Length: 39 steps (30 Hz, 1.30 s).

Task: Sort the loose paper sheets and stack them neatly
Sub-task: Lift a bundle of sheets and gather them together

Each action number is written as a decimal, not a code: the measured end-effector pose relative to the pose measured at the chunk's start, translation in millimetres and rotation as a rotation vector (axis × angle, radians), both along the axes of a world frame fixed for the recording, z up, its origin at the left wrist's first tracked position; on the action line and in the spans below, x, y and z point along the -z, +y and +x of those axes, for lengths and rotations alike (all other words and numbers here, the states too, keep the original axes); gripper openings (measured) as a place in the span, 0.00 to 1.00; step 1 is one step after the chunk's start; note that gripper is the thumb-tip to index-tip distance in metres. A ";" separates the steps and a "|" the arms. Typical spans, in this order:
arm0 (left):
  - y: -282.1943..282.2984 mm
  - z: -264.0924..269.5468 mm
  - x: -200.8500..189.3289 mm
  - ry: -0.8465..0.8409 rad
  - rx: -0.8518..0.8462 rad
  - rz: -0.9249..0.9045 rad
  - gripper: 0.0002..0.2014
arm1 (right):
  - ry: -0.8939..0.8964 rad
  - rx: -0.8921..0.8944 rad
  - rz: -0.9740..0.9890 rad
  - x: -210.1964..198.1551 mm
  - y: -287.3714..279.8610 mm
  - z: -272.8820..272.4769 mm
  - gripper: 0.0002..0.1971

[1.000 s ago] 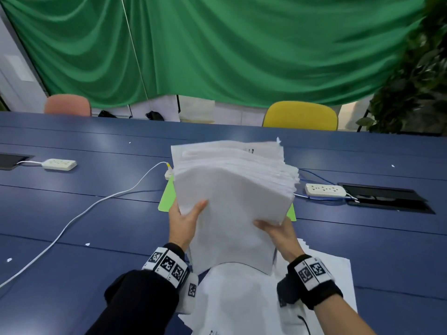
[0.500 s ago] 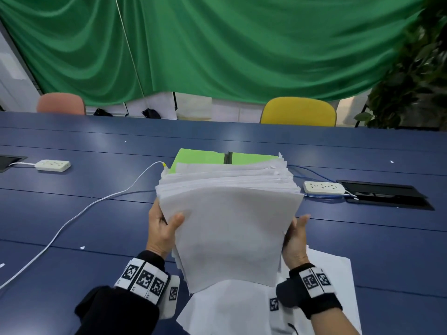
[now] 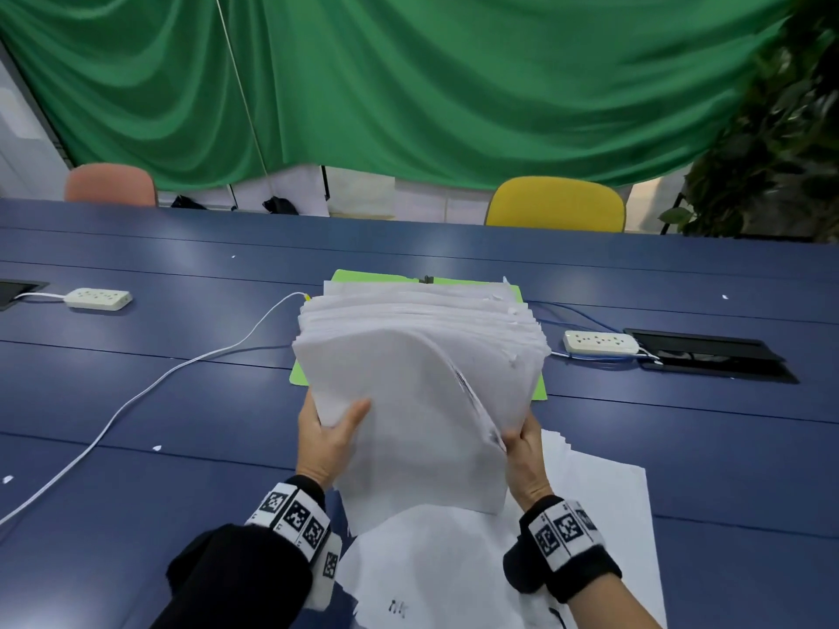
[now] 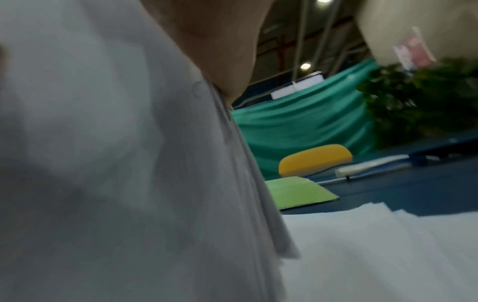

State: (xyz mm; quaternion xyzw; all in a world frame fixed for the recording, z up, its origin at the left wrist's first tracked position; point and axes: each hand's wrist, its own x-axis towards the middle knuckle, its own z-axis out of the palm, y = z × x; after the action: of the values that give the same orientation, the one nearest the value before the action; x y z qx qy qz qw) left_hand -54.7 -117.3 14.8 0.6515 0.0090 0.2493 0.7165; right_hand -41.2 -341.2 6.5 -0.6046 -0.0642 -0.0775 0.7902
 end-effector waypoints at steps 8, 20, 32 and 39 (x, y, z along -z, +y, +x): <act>-5.7 -2.3 5.5 0.086 -0.079 -0.039 0.13 | 0.086 -0.208 0.106 7.0 -10.4 -16.5 0.33; -25.7 -8.9 -36.6 0.019 -0.058 -0.134 0.11 | 0.111 0.018 -0.227 -31.7 -10.6 -0.4 0.12; -14.8 -1.6 34.8 0.267 -0.017 0.094 0.27 | 0.240 -0.045 -0.495 -3.3 -7.7 -4.6 0.09; -29.6 19.6 2.7 0.308 0.243 0.271 0.27 | 0.433 -0.026 -0.196 -18.4 -54.1 -21.8 0.12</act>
State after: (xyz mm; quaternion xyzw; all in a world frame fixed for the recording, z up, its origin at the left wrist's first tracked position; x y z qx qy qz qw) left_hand -35.0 -146.8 12.2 0.7684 0.0060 0.0580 0.6373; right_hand -63.1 -395.2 24.9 -0.6799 0.0916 0.0705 0.7241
